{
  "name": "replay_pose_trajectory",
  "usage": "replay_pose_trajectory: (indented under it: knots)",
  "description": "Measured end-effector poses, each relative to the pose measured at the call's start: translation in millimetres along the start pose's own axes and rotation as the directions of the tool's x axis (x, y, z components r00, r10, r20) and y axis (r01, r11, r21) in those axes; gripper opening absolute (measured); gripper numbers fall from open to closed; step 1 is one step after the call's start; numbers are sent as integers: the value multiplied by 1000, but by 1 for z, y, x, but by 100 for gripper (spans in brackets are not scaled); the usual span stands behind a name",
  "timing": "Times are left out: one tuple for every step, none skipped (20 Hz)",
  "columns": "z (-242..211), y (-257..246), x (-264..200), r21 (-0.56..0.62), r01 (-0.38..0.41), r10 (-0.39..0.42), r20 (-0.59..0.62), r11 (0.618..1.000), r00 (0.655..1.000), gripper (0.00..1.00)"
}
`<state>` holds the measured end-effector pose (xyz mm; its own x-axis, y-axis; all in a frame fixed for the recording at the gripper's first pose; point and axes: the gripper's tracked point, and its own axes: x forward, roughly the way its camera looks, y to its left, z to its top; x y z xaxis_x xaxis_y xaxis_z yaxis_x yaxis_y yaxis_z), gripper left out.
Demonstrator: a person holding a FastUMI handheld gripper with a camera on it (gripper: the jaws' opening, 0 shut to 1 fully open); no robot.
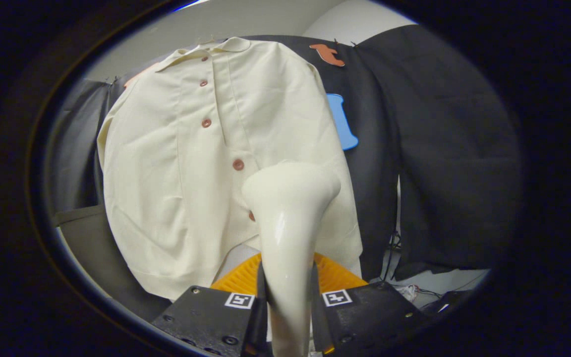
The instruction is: Iron the clothes twice with a garment steamer, once on the left side and once on the right side.
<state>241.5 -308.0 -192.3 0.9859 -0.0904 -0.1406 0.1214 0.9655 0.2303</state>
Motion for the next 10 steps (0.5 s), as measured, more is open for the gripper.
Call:
replay_pose_trajectory:
  knots:
    - [-6, -1, -2, -10, 7, -7, -5, 1000, 1000, 35]
    - [-11, -4, -4, -22, 13, -14, -14, 1000, 1000, 35]
    - [-17, -5, -7, -29, 17, -17, -23, 999, 1000, 35]
    - [-22, -5, -9, -31, 16, -17, -31, 999, 999, 35]
    - [-27, -6, -10, -28, 17, -18, -34, 999, 999, 35]
    - [-32, -6, -11, -24, 20, -21, -41, 1000, 999, 35]
    - [-36, -8, -11, -21, 27, -28, -46, 999, 999, 35]
    - [-42, -9, -12, -20, 33, -34, -54, 999, 998, 35]
    - [-46, -10, -14, -18, 35, -36, -60, 999, 998, 35]
    - [-50, -9, -15, -11, 35, -36, -61, 999, 997, 35]
